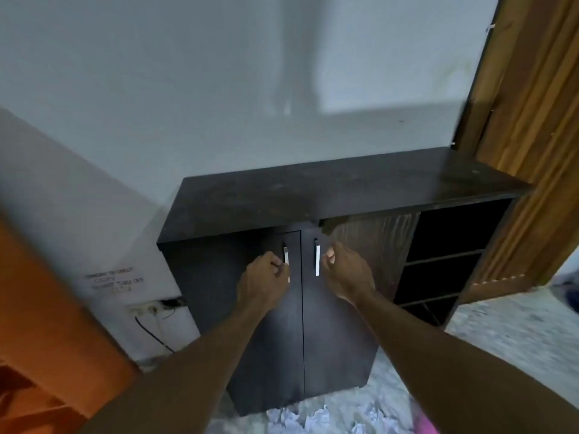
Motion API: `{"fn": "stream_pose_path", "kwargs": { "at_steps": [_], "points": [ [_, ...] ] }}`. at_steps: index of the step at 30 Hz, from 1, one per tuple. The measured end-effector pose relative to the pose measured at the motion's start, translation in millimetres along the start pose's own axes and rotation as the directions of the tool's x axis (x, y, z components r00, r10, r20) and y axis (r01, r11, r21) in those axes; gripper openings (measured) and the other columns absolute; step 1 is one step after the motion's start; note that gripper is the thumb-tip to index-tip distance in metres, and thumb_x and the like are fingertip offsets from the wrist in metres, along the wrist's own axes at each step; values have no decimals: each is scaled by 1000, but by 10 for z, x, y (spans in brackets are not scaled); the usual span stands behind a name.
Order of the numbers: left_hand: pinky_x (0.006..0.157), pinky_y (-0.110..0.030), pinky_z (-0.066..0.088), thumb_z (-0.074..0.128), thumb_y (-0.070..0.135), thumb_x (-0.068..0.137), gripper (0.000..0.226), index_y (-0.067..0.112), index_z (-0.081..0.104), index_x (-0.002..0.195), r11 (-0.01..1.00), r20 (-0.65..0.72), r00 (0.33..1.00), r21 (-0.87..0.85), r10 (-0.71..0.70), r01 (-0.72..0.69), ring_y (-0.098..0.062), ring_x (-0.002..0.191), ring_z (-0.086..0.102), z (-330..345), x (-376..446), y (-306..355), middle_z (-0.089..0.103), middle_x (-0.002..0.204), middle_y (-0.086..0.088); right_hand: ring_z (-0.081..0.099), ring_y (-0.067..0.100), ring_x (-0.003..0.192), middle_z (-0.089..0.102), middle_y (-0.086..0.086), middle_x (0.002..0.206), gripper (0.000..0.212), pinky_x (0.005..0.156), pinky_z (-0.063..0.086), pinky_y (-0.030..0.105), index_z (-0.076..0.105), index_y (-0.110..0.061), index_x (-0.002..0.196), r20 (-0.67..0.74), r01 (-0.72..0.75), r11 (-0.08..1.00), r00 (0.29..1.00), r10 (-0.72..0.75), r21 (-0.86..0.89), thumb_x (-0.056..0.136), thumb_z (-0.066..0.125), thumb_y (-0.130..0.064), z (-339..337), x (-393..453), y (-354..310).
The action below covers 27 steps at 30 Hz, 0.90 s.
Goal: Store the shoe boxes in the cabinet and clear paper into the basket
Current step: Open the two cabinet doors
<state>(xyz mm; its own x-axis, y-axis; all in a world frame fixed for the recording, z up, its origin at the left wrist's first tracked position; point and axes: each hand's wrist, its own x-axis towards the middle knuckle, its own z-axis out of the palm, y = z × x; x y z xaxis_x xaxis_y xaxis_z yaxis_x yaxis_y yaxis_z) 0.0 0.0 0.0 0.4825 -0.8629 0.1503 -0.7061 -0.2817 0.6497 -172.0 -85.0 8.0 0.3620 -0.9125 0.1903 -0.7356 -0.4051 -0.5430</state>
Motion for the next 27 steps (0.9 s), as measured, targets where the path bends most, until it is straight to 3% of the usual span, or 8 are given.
{"fn": "stream_pose_path", "kwargs": {
  "at_steps": [5,9,13,20,22,24,27],
  "points": [
    [80,-38,59,65,51,91,26,25,63,94,997,-9,999,-70,-37,37,-21,90,67,302,383,-190,69,99,1,64,36,110,66,15,126,37,83,49,40,52,-12,128,72,-166,986,984,166,1,105,44,-40,353,301,-28],
    [74,-39,59,66,50,92,33,28,51,73,999,-5,1000,-53,-3,2,-25,83,68,444,573,-208,71,89,-3,66,40,108,68,19,122,40,89,55,45,51,-10,129,113,-214,976,972,208,47,106,44,-42,509,494,-12],
    [70,-40,61,65,45,95,32,24,56,72,998,16,1000,-59,-4,5,-26,76,71,531,675,-282,74,80,-5,65,41,108,68,22,119,38,78,44,36,55,-5,124,121,-224,973,969,217,49,110,39,-36,589,676,3],
    [55,-26,45,64,35,96,32,18,55,71,998,11,999,-46,-51,51,-22,67,64,500,518,-268,67,68,-2,64,45,109,68,26,119,33,75,36,35,54,0,122,97,-202,978,976,196,54,111,35,-25,714,743,82],
    [48,-14,36,64,32,96,32,14,57,72,994,-14,997,-78,-72,71,-20,62,59,493,382,-263,63,64,0,63,45,111,67,27,121,32,76,37,37,54,1,121,106,-191,979,977,183,67,110,36,-23,733,752,103],
    [46,-16,30,63,31,97,32,15,53,71,995,-51,995,-55,-89,87,-20,61,57,490,222,-222,58,62,2,61,47,115,66,28,124,33,81,42,43,54,1,121,128,-186,979,976,175,79,109,36,-25,717,761,121],
    [59,-30,33,59,33,99,29,19,51,76,994,-94,990,25,-103,105,-30,75,64,499,-8,-126,63,71,-4,61,47,117,64,26,127,34,91,48,47,53,-1,124,182,-178,982,970,163,70,109,39,-28,646,776,141]
  ]
}}
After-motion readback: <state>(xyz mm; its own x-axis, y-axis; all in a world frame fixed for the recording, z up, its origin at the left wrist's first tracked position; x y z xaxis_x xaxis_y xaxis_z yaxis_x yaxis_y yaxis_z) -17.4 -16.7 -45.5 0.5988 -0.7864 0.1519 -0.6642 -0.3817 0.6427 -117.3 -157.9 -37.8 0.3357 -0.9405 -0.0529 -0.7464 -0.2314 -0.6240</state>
